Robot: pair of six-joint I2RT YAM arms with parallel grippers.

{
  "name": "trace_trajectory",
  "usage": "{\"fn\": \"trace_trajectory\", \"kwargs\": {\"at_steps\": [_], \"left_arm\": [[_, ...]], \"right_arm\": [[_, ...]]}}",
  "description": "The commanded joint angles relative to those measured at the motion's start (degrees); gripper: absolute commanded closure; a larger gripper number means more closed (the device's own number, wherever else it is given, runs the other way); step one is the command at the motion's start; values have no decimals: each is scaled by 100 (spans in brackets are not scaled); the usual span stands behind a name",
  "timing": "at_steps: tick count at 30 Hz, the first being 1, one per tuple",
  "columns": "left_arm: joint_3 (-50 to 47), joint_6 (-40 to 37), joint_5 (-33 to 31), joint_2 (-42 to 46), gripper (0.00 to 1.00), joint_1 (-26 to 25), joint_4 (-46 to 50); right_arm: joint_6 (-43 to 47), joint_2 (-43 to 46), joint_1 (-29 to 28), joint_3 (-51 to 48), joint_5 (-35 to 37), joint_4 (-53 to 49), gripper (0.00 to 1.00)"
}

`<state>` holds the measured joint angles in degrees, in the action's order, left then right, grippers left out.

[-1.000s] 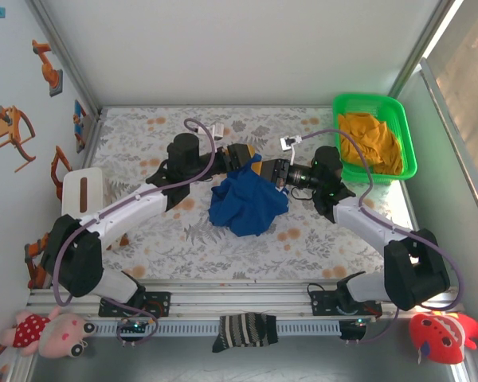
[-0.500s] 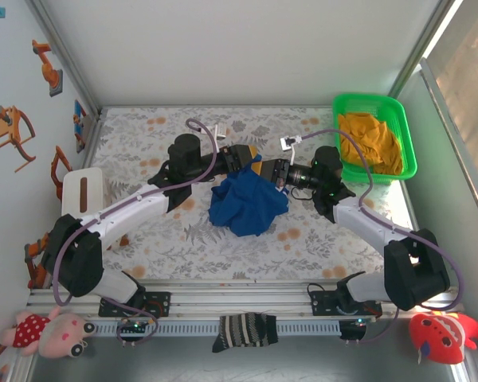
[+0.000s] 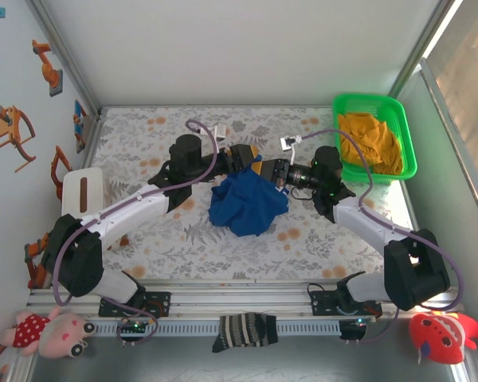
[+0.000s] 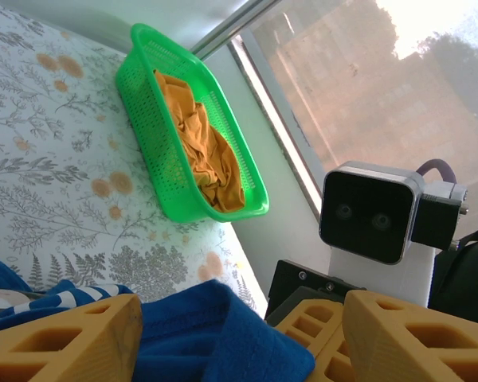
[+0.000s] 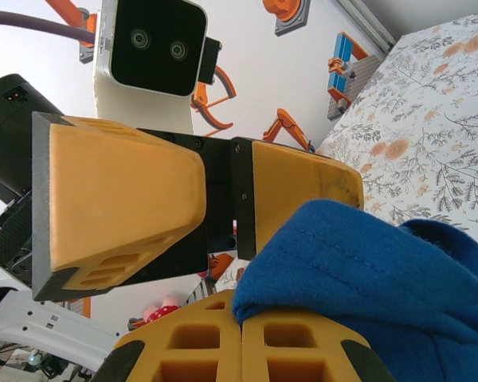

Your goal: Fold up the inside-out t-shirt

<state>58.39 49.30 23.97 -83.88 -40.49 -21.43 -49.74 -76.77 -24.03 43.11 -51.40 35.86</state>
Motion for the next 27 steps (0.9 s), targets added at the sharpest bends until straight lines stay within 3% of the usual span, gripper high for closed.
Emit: {"fn": "trace_trajectory", "kwargs": {"at_steps": [1, 5, 9, 13, 14, 16, 17, 19, 21, 25, 27], "left_arm": [[25, -98, -3, 69, 39, -28, -12], [64, -24, 144, 28, 58, -28, -183], [85, 121, 433, -54, 67, -38, -460], [162, 158, 556, -110, 97, -63, -498], [192, 161, 566, -107, 100, -56, -498], [256, 170, 526, -69, 100, -63, -459], [298, 172, 462, -23, 100, -64, -419], [525, 106, 261, 120, 100, -64, -95], [835, -39, 94, 274, 100, -58, 412], [1517, -260, 14, 499, 100, -73, 1247], [1709, -289, 26, 537, 100, -93, 1432]], "right_arm": [[24, 66, 6, -22, 60, 147, 100], [23, 51, 10, -13, 85, 137, 100], [25, 40, 8, -7, 88, 129, 100], [29, 31, 6, -5, 103, 118, 100], [34, 39, 5, -5, 111, 108, 100], [77, 62, 15, 3, 150, 7, 100], [144, 87, 21, 4, 187, -99, 93], [441, 285, 50, -20, 386, -560, 69], [922, 578, 65, -33, 703, -1269, 57], [1811, 935, 48, 30, 1271, -2540, 51], [1902, 915, 33, 22, 1334, -2654, 50]]}}
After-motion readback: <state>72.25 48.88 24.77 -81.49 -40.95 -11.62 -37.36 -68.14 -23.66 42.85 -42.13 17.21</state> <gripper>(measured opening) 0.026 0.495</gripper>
